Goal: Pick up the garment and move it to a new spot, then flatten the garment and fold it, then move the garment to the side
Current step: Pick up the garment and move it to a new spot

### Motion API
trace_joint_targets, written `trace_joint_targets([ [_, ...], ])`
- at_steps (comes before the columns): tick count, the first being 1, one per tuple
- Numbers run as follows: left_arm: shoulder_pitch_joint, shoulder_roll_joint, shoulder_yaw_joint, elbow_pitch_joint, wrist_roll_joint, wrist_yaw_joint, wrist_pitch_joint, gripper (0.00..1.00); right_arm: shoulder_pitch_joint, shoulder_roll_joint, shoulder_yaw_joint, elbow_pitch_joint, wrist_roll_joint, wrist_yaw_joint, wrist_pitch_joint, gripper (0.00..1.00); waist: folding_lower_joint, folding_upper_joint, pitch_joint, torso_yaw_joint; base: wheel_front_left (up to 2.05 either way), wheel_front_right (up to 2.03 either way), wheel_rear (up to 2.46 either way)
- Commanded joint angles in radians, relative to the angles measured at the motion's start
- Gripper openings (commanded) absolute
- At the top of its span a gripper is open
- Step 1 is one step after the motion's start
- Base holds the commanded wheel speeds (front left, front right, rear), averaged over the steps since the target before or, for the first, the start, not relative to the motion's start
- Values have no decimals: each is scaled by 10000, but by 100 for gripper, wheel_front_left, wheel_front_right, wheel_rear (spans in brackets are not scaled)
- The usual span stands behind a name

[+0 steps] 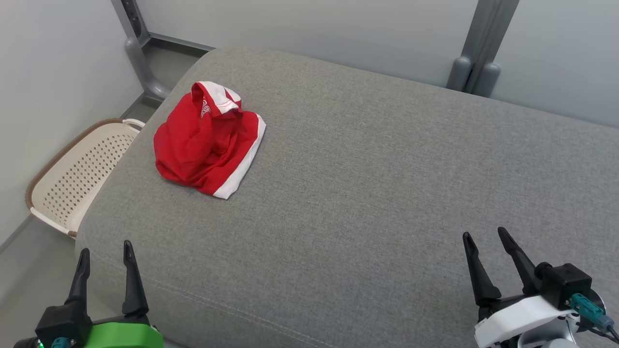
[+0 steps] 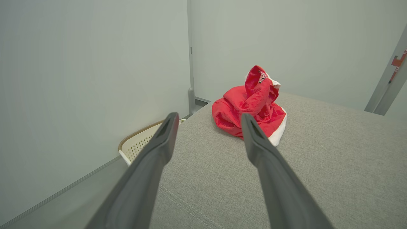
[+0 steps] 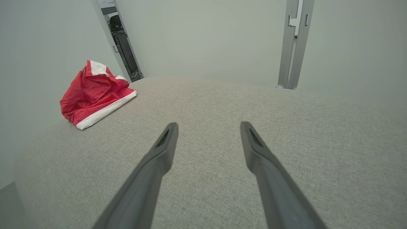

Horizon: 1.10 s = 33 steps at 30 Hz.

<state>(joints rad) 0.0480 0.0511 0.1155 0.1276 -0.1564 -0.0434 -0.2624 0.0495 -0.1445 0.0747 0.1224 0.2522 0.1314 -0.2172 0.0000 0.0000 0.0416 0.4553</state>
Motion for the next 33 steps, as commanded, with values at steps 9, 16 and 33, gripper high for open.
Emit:
trace_joint_targets([
  [9, -1117, 94, 83, 192, -56, -78, -29, 100, -184, -475, -336, -364, -75, -16, 187, 100, 0, 0, 595, -561, 0, 0, 0],
  [16, -3222, 442, 303, 695, -150, -148, -29, 100, -456, -1204, -1007, -1059, -68, -16, 503, 100, 0, 0, 1769, -1479, 0, 0, 0],
  [33, -7632, 1677, 927, 3320, -606, -210, 90, 100, -254, -2246, -3169, -3118, -7, -18, 1035, 100, 0, 0, 4469, -3080, 0, 0, 0],
])
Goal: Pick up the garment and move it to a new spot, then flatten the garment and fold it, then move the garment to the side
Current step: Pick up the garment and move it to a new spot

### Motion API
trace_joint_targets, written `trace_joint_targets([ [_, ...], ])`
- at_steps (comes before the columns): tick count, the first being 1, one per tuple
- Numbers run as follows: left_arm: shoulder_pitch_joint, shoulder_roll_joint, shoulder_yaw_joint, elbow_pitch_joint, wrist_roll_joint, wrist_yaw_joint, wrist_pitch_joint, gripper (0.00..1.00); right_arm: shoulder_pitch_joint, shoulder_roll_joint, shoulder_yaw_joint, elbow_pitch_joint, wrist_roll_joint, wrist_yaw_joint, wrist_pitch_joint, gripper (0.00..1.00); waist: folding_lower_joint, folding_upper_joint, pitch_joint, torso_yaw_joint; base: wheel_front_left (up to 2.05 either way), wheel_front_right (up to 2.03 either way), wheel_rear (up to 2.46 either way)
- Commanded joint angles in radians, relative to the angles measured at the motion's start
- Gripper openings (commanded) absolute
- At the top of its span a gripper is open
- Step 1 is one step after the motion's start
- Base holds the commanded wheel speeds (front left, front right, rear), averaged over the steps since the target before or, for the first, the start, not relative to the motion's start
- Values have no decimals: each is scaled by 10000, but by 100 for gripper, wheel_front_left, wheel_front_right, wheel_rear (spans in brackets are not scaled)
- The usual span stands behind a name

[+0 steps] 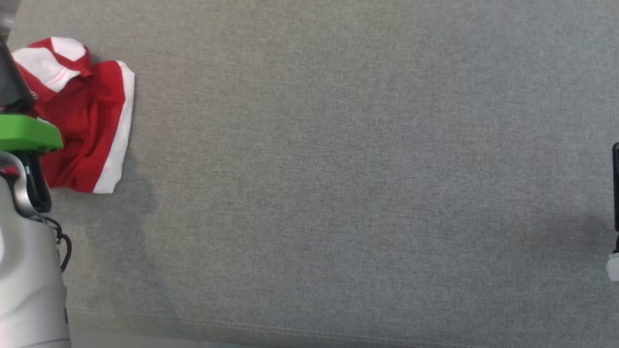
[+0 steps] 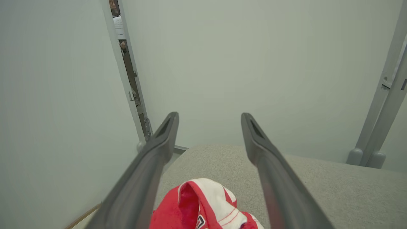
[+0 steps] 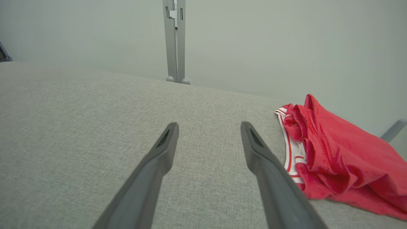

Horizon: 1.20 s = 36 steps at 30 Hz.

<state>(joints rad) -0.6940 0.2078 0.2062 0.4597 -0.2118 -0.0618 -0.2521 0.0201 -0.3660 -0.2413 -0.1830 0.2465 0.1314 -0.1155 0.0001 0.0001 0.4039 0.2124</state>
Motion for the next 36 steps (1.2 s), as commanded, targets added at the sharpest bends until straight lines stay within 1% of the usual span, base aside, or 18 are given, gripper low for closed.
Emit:
trace_joint_targets([
  [1, -423, 159, 23, 273, -95, -38, 35, 100, 63, -86, -98, -151, 58, -18, 77, 100, -1, -1, 958, -667, 0, 0, 0],
  [4, -878, 283, 50, 1032, -153, -5, 249, 100, 74, -179, -235, -366, 135, -16, 143, 100, -1, -1, 1226, -690, 0, 0, 0],
  [9, -1381, 600, 40, 2529, -153, 192, 773, 100, 63, -237, -345, -618, 183, -18, 247, 100, -1, -1, 1495, -734, 0, 0, 0],
  [11, -1453, 649, -2, 3202, -180, 233, 1217, 100, 93, -268, -396, -654, 199, -18, 256, 100, -1, -1, 1545, -738, 0, 0, 0],
  [14, -1642, 779, -90, 3881, -194, 140, 1631, 100, 96, -278, -405, -688, 199, -16, 285, 100, -1, -1, 1596, -757, 0, 0, 0],
  [18, -1697, 713, -224, 4724, -314, -20, 2185, 100, 55, -232, -371, -718, 174, -16, 304, 100, -1, -1, 1606, -774, 0, 0, 0],
  [19, -1747, 723, -235, 4901, -350, -60, 2317, 73, 37, -225, -348, -715, 169, -16, 307, 100, -1, -1, 1599, -781, 0, 0, 0],
  [20, -1776, 726, -254, 5029, -368, -96, 2361, 27, 20, -222, -331, -702, 172, -18, 309, 100, -1, -1, 1591, -786, 0, 0, 0],
  [21, -1789, 724, -272, 5124, -405, -113, 2291, 0, 1, -223, -319, -676, 181, -18, 309, 100, -1, -1, 1573, -791, 0, 0, 0],
  [24, -1860, 766, -331, 5355, -424, -180, 2126, 0, -39, -188, -237, -582, 182, -16, 291, 100, -1, -1, 1456, -819, 0, 0, 0],
  [29, -2091, 1008, -449, 5543, -329, -240, 1524, 0, -210, -46, 29, -301, 231, -16, 154, 100, -1, -1, 1034, -949, 0, 0, 0],
  [36, -2502, 1341, -821, 5293, -41, -362, 690, 0, -369, 397, 588, 389, 211, -16, -156, 100, -1, -1, 136, -1233, 0, 0, 0],
])
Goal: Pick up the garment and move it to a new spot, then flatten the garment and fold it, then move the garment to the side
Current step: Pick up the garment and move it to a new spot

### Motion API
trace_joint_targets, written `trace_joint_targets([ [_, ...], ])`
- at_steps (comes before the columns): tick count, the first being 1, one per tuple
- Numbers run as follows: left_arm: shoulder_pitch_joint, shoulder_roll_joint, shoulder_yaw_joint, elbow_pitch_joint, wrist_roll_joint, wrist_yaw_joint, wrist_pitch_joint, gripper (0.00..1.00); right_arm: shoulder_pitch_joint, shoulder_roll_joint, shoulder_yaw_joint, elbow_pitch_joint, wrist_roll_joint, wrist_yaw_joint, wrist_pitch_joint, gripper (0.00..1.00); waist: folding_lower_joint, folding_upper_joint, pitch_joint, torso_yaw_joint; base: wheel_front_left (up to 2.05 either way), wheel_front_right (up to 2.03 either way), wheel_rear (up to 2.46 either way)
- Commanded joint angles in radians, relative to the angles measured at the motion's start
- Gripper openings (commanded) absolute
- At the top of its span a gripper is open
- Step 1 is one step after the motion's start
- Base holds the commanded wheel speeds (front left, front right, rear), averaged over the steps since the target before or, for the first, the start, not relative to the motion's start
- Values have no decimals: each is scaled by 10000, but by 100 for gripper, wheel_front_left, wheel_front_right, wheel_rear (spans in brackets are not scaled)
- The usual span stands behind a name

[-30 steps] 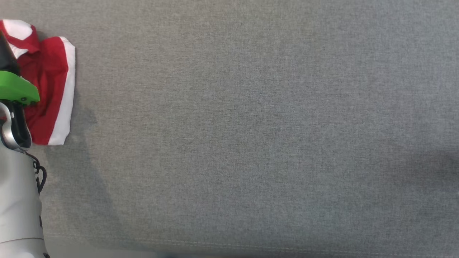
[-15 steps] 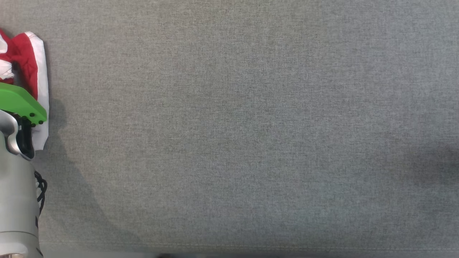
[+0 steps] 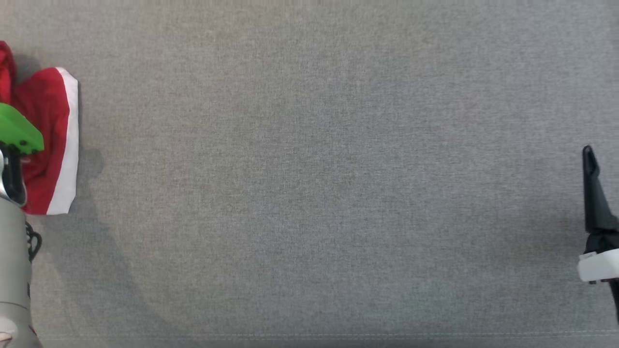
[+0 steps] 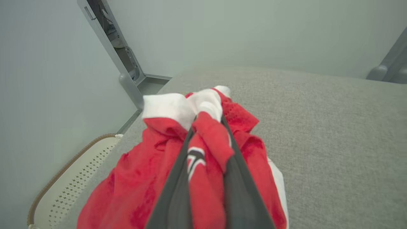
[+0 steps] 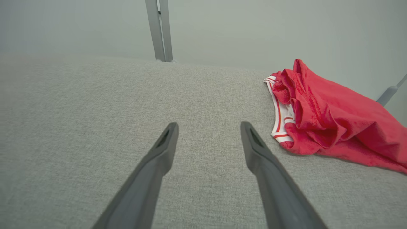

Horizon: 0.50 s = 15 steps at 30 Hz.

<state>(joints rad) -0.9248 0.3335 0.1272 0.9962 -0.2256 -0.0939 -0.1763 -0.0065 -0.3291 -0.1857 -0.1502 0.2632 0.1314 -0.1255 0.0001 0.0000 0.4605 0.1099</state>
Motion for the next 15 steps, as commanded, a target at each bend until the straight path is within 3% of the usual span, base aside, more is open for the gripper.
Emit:
trace_joint_targets([
  [1, -262, 117, -98, -164, 154, -49, -141, 0, -130, 89, 91, 154, 40, -16, -113, 100, -1, 0, -540, -251, 0, 0, 0],
  [7, -668, 237, -598, -970, 405, -156, -313, 0, -239, 451, 476, 874, 75, -16, -495, 100, -1, 0, -1260, -680, 0, 0, 0],
  [15, -1207, 94, -1410, -3098, 768, -234, 493, 0, -311, 968, 790, 1703, 33, -18, -894, 100, -1, 0, -2120, -1631, 0, 0, 0],
])
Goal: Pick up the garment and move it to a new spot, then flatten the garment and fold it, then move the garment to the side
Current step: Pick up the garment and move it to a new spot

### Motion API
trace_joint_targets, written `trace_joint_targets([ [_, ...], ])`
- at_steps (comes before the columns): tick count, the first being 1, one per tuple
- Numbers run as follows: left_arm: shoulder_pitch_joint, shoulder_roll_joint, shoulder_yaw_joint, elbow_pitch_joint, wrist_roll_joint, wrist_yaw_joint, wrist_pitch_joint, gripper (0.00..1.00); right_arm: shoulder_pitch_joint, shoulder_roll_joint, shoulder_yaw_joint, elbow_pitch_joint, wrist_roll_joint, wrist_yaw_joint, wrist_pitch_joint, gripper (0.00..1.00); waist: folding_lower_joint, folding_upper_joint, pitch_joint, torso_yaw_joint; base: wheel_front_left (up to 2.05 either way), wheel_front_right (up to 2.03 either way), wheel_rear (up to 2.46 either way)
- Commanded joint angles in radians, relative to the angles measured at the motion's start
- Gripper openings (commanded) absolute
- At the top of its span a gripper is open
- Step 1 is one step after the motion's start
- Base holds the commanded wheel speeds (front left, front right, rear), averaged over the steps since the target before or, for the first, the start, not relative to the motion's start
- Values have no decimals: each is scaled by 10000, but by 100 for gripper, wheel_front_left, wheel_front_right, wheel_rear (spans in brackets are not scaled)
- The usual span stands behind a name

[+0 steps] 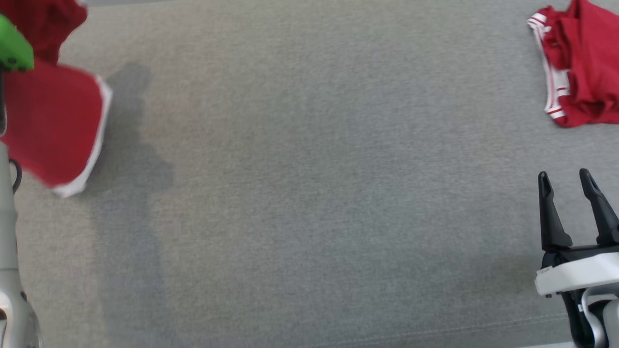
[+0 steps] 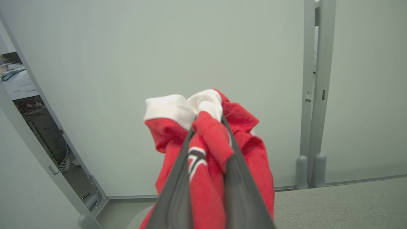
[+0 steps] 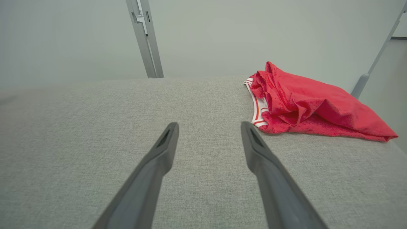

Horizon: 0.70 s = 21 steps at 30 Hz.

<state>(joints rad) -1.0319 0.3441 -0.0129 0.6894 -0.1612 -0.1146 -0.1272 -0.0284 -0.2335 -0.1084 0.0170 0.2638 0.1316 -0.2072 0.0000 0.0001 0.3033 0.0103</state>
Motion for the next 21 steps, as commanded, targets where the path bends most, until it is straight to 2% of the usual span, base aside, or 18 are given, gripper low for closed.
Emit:
trace_joint_targets([
  [1, -226, -64, -135, -409, 136, -43, 196, 0, -104, 72, 21, 117, 25, -18, -112, 100, 0, -1, -612, -790, 0, 0, 0],
  [6, -650, -621, -740, -2067, -194, -96, 1112, 0, -219, 314, 125, 539, 89, -20, -326, 100, 0, -1, -780, -1604, 0, 0, 0],
  [11, -1062, -1205, -1463, -3084, -459, -143, 1728, 0, -455, 517, 220, 895, 118, -18, -455, 100, 0, -1, -719, -2319, 0, 0, 0],
  [17, -1325, -1962, -2350, -3155, -568, -146, 1890, 0, -686, 691, 334, 1229, 191, -18, -564, 100, 0, -1, -484, -2914, 0, 0, 0],
  [21, -852, -2411, -2916, -2976, -645, -154, 1655, 0, -802, 741, 352, 1388, 239, -18, -581, 100, 0, -1, -398, -3075, 0, 0, 0],
])
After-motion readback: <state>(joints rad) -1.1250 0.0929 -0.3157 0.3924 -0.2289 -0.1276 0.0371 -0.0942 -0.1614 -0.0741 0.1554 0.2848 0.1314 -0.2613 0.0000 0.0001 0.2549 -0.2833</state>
